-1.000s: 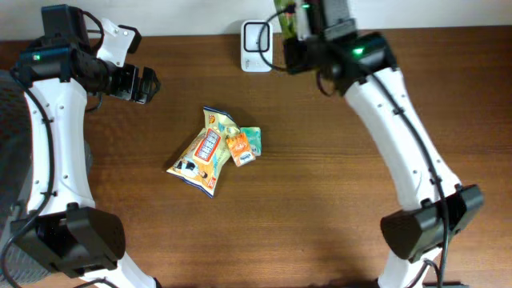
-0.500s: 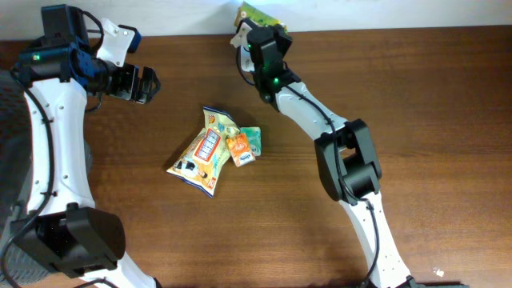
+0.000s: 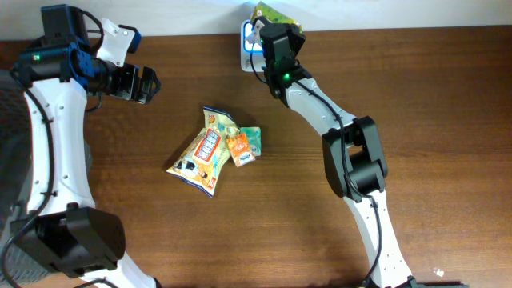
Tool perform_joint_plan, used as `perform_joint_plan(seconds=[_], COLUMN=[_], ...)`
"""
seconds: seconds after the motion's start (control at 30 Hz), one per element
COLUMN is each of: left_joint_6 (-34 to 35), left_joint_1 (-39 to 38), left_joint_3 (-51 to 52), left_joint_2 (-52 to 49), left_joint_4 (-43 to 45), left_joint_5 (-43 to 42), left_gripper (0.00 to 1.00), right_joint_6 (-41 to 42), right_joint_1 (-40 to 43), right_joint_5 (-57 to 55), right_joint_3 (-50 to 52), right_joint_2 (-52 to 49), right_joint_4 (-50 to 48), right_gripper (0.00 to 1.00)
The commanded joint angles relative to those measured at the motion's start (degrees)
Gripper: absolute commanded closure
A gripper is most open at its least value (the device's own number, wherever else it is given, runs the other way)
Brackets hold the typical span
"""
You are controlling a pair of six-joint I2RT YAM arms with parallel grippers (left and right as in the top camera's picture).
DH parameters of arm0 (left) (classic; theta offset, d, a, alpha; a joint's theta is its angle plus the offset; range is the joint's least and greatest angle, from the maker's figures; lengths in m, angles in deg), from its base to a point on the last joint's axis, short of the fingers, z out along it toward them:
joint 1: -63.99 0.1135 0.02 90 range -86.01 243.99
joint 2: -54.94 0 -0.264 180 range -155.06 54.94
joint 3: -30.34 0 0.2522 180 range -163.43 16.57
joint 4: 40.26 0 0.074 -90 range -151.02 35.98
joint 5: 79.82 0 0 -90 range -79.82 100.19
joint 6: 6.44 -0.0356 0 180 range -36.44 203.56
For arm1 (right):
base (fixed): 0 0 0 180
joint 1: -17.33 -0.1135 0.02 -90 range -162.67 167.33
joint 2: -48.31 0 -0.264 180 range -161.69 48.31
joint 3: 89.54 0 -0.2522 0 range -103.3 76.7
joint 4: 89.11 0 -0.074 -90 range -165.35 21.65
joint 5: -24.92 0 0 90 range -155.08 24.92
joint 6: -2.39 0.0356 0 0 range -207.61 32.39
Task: Scan the item barcode
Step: 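Hold the green tea pouch barcode in front of the white scanner, then move the right gripper right and drop the green pouch on the table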
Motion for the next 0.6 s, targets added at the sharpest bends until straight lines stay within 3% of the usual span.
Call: perform_joint_plan(seconds=[0.0,0.07,0.17,0.3,0.37,0.43,0.47,0.57], left_joint_6=[-0.9,-0.9,-0.9,-0.9,-0.9,-0.9,-0.9,-0.9], left_joint_1=[0.1,0.1,0.1,0.1,0.1,0.1,0.1,0.4], left_joint_3=[-0.5,-0.5,-0.5,-0.5,-0.5,-0.5,-0.5,-0.5], left_joint_2=[0.4,0.4,0.4,0.4,0.4,0.4,0.4,0.4], left_joint_4=[0.1,0.1,0.1,0.1,0.1,0.1,0.1,0.1], left_joint_5=[-0.9,-0.9,-0.9,-0.9,-0.9,-0.9,-0.9,-0.9], left_gripper=[0.01,0.01,0.01,0.01,0.01,0.01,0.01,0.01], right_joint_6=[1.5,1.7,11.9,33.4,56.0,62.6,62.6,62.6], right_joint_1=[-0.4,-0.8,-1.1,-1.0,-0.2,2.1,4.5,12.2], right_joint_5=[-1.2,-1.1,1.2,20.8,32.7,38.0,38.4,38.4], right_joint_3=[-1.5,-1.5,-1.5,-1.5,-1.5,-1.5,-1.5,-0.8], right_joint_2=[1.1,2.2,8.0,24.1,33.6,39.7,42.1,41.5], right_joint_4=[-1.0,-1.0,4.3,30.5,45.9,60.2,71.4,86.9], right_gripper=[0.96,0.96,0.96,0.96,0.96,0.96,0.96,0.96])
